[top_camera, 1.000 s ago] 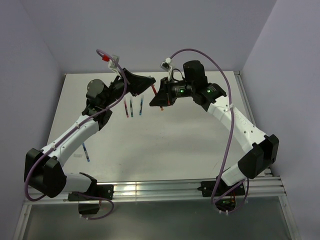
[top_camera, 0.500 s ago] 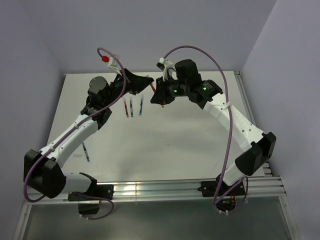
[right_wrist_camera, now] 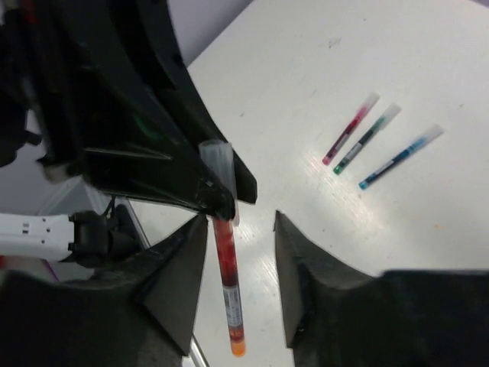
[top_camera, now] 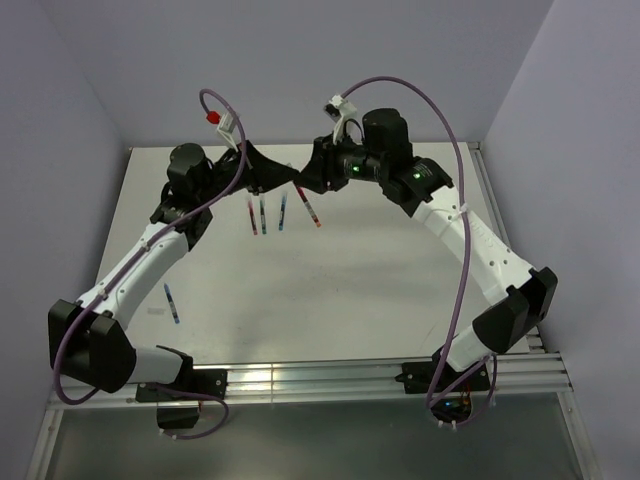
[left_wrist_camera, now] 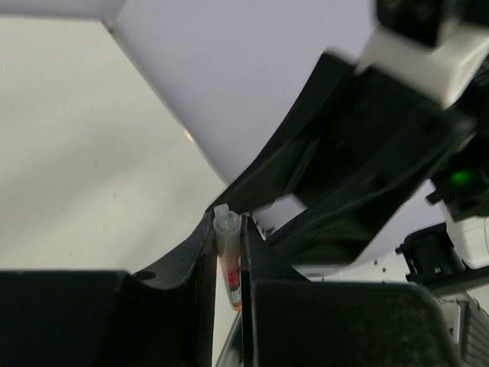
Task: Insert the pens into the pen caps
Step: Press the pen cap onto the pen.
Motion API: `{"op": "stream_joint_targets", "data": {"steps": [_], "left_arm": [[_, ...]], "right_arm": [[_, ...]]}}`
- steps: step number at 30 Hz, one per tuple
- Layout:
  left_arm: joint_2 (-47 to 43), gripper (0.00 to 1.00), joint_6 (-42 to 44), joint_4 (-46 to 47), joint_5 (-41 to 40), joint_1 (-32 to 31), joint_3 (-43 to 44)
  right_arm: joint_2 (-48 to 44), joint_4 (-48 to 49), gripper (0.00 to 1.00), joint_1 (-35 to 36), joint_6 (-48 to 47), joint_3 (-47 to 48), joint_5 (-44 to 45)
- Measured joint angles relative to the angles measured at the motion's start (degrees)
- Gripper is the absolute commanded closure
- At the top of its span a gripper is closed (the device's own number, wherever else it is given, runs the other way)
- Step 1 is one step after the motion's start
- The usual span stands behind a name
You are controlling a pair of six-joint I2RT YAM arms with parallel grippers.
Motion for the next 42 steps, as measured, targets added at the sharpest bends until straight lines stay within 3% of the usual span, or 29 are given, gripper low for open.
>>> {"op": "stream_joint_targets", "data": {"steps": [5, 13, 21, 30, 42], "left_arm": [[1.40, 1.00, 0.35, -4.57, 6.27, 2.29, 0.11], [1.75, 1.00, -0.20, -4.57, 9.05, 4.17, 0.11], [1.73, 1.00, -2.56, 2.19, 10.38, 4.17, -1.11], [1.75, 1.00, -4.39, 6.19, 10.84, 4.04, -2.23], [1.88, 1.00, -5.42, 7.98, 10.91, 3.37, -2.23]], "right_arm": [[-3.23, 5.84, 0.46, -1.57, 0.68, -1.55, 1.05], [-8.09, 9.40, 0.41, -1.88, 1.64, -9.97, 0.90], [-8.74, 13.18, 0.39, -1.70, 4.61, -19.45, -4.07], [-8.79, 18.03, 0.39, -0.81, 7.56, -21.46, -7.93], [-9.44, 19.58, 0.51, -0.28, 8.96, -24.22, -10.91]]}}
